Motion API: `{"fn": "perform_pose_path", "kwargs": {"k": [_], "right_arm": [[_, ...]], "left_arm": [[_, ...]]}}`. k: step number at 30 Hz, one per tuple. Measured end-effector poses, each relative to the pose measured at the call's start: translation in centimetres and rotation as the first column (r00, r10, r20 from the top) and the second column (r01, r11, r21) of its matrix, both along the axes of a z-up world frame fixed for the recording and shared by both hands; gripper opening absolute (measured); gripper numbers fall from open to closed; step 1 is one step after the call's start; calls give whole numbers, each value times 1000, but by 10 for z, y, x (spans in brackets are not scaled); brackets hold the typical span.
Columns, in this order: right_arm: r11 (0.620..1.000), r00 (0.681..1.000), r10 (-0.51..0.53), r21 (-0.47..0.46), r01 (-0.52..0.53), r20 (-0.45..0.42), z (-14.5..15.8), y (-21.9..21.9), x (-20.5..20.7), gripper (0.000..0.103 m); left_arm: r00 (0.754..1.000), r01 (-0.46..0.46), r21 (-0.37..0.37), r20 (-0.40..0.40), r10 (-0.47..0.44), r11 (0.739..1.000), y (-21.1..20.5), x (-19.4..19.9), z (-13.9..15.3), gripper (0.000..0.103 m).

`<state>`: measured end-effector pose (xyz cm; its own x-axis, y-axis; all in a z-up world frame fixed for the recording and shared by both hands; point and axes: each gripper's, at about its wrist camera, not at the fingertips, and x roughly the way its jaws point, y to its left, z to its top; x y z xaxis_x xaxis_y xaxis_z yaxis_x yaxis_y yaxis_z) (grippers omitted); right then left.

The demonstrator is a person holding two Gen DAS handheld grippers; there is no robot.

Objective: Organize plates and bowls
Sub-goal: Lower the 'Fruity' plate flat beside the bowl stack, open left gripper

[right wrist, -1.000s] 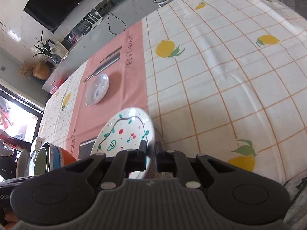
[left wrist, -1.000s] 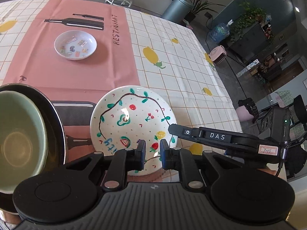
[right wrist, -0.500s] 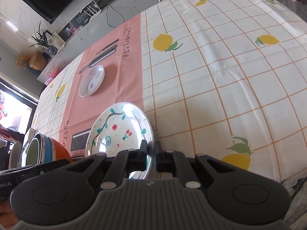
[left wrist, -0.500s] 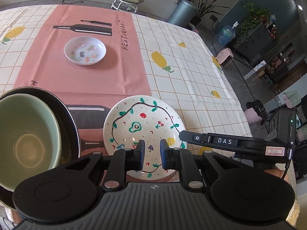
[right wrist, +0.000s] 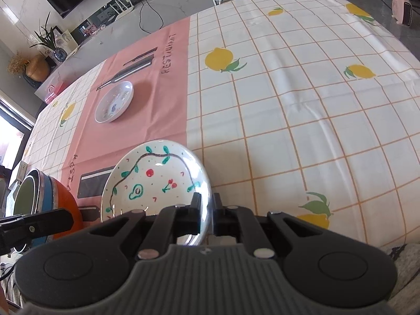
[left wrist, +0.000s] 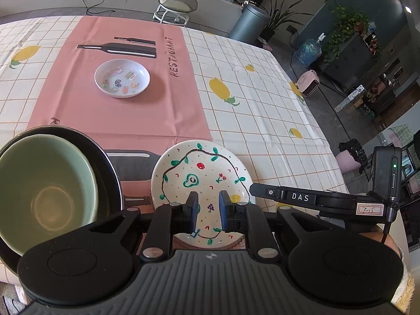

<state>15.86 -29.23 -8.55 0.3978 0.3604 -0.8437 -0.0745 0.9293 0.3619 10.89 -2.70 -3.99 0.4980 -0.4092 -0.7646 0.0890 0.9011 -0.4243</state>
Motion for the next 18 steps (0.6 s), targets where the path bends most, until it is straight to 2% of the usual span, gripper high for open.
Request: {"fn": "perform_pose_path", "kwargs": {"k": [7, 18], "right_arm": [[1000, 1000, 0, -26, 1, 4, -1, 4, 1, 5], [995, 998, 55, -89, -54, 10, -1, 16, -1, 6]], "left_arm": [[1000, -19, 24, 20, 18, 1000, 2, -5, 7, 18], [999, -20, 52, 39, 18, 998, 1, -10, 14, 18]]}}
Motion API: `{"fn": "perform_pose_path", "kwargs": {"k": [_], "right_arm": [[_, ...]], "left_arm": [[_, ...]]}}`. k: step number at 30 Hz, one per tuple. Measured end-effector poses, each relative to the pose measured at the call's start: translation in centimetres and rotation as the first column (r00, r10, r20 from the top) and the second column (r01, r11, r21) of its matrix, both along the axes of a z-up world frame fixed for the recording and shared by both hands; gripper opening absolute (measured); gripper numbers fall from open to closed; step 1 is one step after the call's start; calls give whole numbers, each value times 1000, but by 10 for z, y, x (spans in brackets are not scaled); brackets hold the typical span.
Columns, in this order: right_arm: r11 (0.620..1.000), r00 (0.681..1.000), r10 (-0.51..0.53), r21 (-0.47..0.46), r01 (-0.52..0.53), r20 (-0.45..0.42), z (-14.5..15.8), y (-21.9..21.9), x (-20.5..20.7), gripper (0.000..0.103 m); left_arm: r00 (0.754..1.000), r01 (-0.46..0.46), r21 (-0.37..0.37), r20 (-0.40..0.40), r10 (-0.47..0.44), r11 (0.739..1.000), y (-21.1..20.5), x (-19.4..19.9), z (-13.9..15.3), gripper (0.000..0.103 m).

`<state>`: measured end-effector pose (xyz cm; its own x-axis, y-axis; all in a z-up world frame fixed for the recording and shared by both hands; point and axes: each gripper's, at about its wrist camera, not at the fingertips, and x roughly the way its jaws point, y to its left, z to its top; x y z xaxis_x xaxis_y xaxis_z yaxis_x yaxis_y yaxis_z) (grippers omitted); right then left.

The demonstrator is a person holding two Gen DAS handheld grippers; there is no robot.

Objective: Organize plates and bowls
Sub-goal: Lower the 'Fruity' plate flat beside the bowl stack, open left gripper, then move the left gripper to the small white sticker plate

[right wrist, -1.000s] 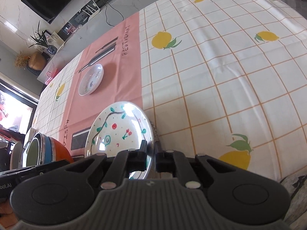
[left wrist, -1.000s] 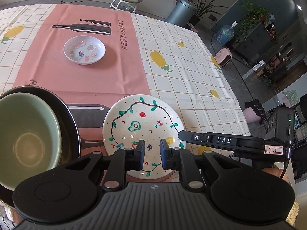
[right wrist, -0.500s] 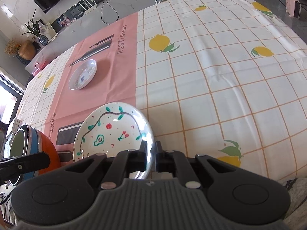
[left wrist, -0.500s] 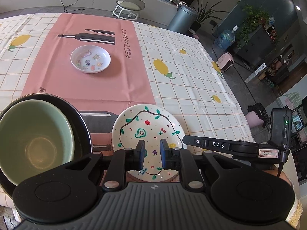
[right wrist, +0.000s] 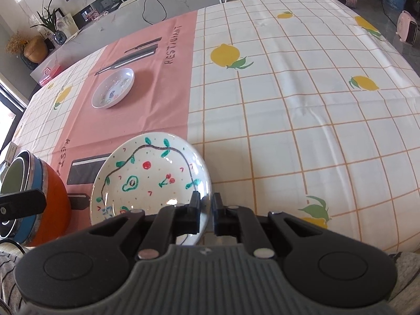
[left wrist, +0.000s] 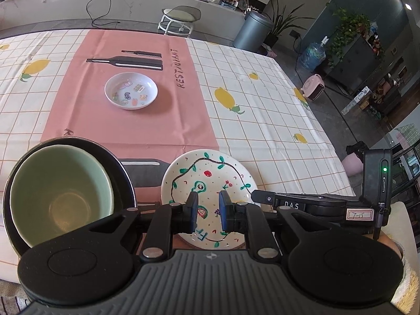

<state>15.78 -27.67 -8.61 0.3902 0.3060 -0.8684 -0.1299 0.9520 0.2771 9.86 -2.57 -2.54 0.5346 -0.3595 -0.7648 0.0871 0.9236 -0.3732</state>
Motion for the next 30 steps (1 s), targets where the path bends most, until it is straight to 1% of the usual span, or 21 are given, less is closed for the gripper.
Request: {"fn": "perform_pose_path", "kwargs": {"k": [3, 6, 10, 13, 17, 18, 19, 20, 21, 23, 25, 30], "right_arm": [[1000, 1000, -2, -1, 2, -1, 0, 0, 0, 7], [1000, 1000, -16, -11, 16, 5, 1, 0, 0, 10], [999, 999, -29, -14, 30, 27, 7, 1, -1, 10], [999, 997, -39, -18, 40, 59, 16, 3, -2, 10], [998, 994, -49, -26, 52, 99, 29, 10, -2, 12], [998, 993, -47, -30, 51, 111, 33, 13, -2, 14], [998, 991, -44, -32, 48, 123, 37, 16, -2, 21], [998, 990, -40, -33, 45, 134, 41, 19, -2, 23], [999, 988, -35, -33, 41, 149, 46, 23, -3, 24], [999, 985, -24, -30, 29, 172, 54, 31, -3, 25], [1000, 982, -13, -24, 18, 187, 61, 38, -2, 25], [1000, 974, 11, -24, -6, 227, 76, 56, 2, 26]], "left_arm": [[1000, -6, 5, 9, 6, 1000, 1, -2, 3, 18], [1000, -18, 17, 22, 17, 1000, 3, -3, 6, 19], [999, -38, 56, 40, 36, 998, 4, -4, 11, 19], [996, -59, 84, 73, 53, 995, 5, -4, 18, 20], [986, -110, 124, 140, 92, 986, 10, -6, 36, 25], [982, -121, 140, 158, 98, 983, 11, -6, 41, 28], [979, -132, 153, 173, 105, 979, 12, -7, 45, 29], [975, -147, 167, 188, 115, 975, 15, -7, 50, 31], [973, -159, 178, 197, 123, 971, 17, -7, 54, 32], [968, -180, 193, 210, 138, 965, 23, -7, 61, 32], [966, -187, 189, 216, 145, 964, 28, -5, 67, 34], [965, -186, 177, 220, 145, 967, 36, 6, 72, 43]]}}
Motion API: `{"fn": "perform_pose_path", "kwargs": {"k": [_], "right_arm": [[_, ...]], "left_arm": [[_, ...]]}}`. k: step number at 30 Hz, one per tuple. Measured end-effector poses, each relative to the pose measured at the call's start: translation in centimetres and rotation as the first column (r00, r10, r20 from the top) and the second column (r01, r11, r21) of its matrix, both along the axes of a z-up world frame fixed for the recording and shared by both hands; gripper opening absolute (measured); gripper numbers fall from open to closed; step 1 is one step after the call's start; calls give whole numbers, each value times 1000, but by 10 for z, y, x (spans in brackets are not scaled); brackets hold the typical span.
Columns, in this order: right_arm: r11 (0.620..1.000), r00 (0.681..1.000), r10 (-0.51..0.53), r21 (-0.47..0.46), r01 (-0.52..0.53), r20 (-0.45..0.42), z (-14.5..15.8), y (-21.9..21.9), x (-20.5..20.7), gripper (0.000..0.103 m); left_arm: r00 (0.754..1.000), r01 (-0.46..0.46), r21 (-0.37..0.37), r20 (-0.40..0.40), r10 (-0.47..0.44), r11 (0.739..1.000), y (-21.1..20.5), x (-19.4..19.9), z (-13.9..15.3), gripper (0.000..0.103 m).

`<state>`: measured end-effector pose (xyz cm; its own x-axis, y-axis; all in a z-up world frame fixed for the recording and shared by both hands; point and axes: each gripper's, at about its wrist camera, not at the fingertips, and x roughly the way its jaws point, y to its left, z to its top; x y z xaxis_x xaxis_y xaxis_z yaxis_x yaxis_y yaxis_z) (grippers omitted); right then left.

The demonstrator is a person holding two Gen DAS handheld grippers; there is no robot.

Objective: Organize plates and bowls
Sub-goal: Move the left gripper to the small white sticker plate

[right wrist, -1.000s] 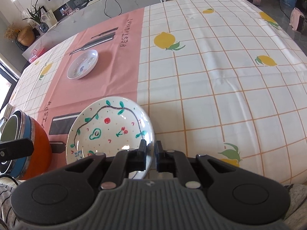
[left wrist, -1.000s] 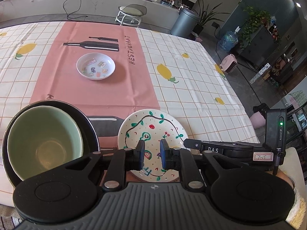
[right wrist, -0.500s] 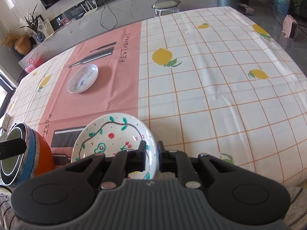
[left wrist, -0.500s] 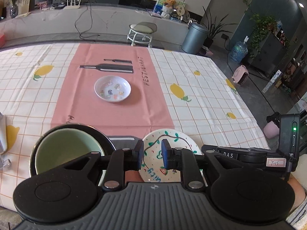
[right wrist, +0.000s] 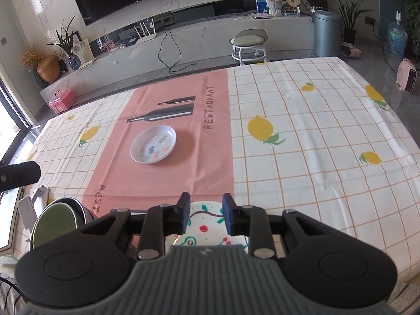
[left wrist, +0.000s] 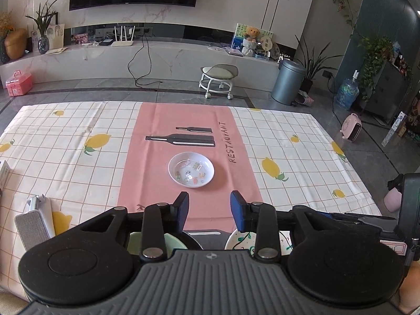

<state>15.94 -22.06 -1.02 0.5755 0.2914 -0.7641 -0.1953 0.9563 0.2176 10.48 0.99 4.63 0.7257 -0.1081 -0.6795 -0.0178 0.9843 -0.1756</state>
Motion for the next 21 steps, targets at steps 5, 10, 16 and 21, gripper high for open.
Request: {"fn": "perform_pose_path", "kwargs": {"k": [5, 10, 16, 21], "right_arm": [[1000, 1000, 5, -18, -5, 24, 8, 12, 11, 29], [1000, 999, 13, -27, -12, 38, 8, 23, 33, 35], [1000, 1000, 16, -10, -16, -4, -8, 37, 68, 39], [999, 999, 41, 23, -40, -33, -21, 60, 100, 41]], "left_arm": [[995, 75, -40, -56, -78, 996, 7, 24, -10, 50], [998, -11, -47, -66, 8, 999, 23, 44, -23, 53], [992, -64, -24, -109, 61, 998, 42, 74, -37, 53], [983, -54, -7, -173, 52, 999, 48, 95, -55, 53]]}}
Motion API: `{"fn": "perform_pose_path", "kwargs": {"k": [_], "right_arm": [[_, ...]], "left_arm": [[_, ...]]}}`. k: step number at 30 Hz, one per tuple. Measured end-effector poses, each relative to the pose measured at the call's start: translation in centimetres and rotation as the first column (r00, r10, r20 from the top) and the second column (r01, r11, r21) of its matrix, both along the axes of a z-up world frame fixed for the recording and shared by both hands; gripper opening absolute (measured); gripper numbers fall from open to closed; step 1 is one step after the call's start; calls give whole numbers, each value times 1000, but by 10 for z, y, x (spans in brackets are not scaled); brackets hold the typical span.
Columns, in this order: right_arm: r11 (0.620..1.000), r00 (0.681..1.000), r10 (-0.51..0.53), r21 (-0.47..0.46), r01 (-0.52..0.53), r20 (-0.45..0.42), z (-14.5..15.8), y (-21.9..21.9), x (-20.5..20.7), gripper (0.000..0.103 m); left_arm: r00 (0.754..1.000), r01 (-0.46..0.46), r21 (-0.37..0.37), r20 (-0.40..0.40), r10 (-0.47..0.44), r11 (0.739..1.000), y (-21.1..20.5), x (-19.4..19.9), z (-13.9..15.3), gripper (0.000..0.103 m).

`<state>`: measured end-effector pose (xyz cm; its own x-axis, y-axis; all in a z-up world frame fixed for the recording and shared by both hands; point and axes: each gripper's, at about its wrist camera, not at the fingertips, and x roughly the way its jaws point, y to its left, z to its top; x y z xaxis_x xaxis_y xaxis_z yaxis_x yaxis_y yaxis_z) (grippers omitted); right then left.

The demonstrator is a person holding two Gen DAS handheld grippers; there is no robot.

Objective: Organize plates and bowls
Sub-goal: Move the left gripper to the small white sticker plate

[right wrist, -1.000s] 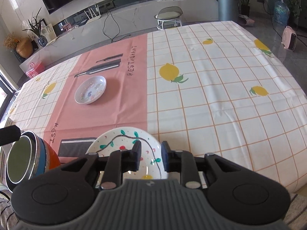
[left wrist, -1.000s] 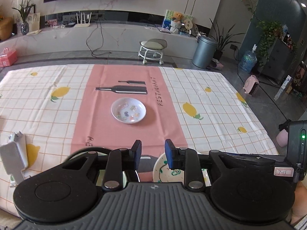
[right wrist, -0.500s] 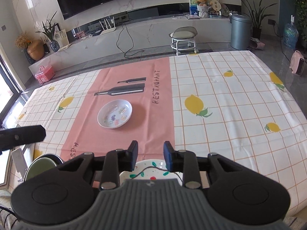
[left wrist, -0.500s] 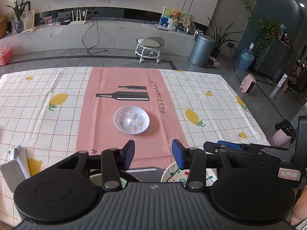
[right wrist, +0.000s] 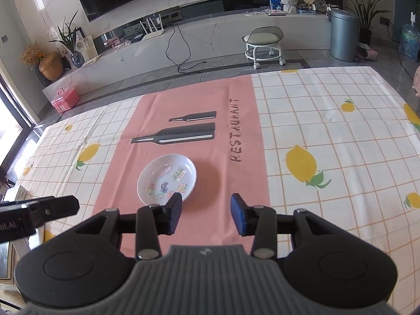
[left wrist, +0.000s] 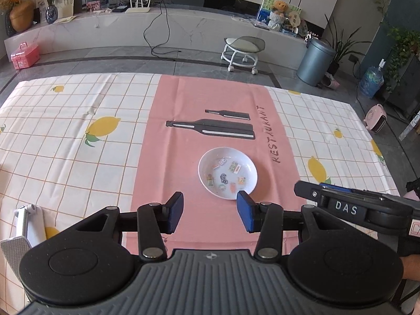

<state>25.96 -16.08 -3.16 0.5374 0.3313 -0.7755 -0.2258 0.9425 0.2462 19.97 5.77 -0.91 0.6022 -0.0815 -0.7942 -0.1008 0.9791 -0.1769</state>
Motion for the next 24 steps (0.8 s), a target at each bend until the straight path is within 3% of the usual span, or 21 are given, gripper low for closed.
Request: {"fn": "perform_pose_path", "kwargs": {"k": [8, 11, 18, 24], "right_arm": [[999, 999, -36, 35, 37, -39, -16, 30, 47, 41], [1000, 1000, -26, -3, 26, -15, -13, 41, 52, 41], [997, 997, -73, 13, 73, 6, 4, 47, 72, 43], [990, 992, -123, 64, 125, -35, -9, 40, 84, 44]], "left_arm": [[995, 61, 21, -74, -59, 998, 8, 31, -13, 53], [993, 77, 2, -88, -76, 997, 14, 40, -12, 53], [989, 136, -19, -47, -137, 990, 16, 60, -4, 53], [994, 90, -10, -65, -90, 996, 30, 78, -28, 53]]}}
